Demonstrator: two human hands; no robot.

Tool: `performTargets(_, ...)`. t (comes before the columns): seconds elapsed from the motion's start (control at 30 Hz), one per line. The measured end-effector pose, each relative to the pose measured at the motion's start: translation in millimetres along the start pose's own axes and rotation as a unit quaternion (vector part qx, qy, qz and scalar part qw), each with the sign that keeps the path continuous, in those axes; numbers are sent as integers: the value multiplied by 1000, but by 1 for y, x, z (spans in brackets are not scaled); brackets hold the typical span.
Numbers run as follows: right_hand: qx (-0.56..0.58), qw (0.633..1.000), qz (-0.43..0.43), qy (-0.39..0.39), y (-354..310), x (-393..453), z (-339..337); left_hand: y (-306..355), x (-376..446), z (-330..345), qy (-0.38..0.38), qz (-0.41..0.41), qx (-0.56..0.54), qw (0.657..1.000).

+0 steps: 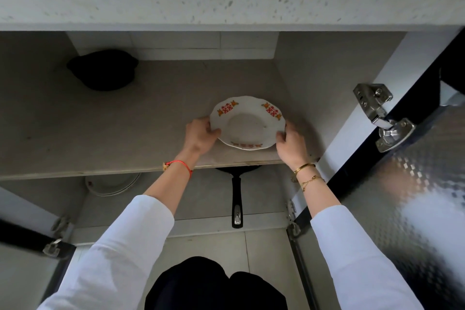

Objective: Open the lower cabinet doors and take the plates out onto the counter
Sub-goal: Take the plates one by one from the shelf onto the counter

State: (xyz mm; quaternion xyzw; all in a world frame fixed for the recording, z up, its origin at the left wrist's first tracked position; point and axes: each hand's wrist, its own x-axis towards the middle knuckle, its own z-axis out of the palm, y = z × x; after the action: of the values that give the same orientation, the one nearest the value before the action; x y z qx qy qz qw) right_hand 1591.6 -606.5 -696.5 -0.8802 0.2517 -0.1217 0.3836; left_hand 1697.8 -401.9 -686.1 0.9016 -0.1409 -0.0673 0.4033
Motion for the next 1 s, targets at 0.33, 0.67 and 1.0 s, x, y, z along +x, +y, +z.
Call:
performTargets(0.33, 88, 995, -43, 14, 2, -60, 0, -4, -78, -13, 59, 10, -37, 998)
performTargets(0.67, 131, 989, -75, 11, -3, -150, -2, -20, -178, -45, 101, 14, -77, 992)
performTargets(1.0, 145, 986, -79, -13, 1, -193, 13, -44, -223, -53, 126, -10, -103, 987)
